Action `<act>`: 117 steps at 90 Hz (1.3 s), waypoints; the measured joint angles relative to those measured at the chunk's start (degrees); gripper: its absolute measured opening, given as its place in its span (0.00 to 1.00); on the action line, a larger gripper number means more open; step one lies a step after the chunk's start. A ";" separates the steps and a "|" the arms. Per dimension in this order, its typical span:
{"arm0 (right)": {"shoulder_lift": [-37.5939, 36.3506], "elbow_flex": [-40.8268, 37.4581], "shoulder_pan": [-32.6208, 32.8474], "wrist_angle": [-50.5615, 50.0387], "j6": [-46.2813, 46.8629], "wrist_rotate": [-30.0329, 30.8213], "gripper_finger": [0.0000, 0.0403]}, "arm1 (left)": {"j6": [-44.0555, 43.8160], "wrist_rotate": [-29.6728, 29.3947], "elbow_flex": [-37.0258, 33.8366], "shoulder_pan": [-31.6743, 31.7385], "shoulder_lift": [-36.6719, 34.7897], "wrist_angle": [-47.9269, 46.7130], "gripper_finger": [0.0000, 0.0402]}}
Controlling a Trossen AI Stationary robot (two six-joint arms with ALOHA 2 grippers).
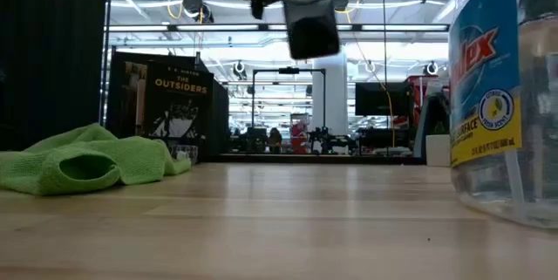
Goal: Apply microfiber cloth
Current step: Spray the front of the pink cellphone with the red spray bottle
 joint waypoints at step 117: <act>0.00 0.00 0.00 -0.76 0.11 -2.39 0.85 | 0.39 7.18 28.08 -4.71 20.73 -3.18 0.03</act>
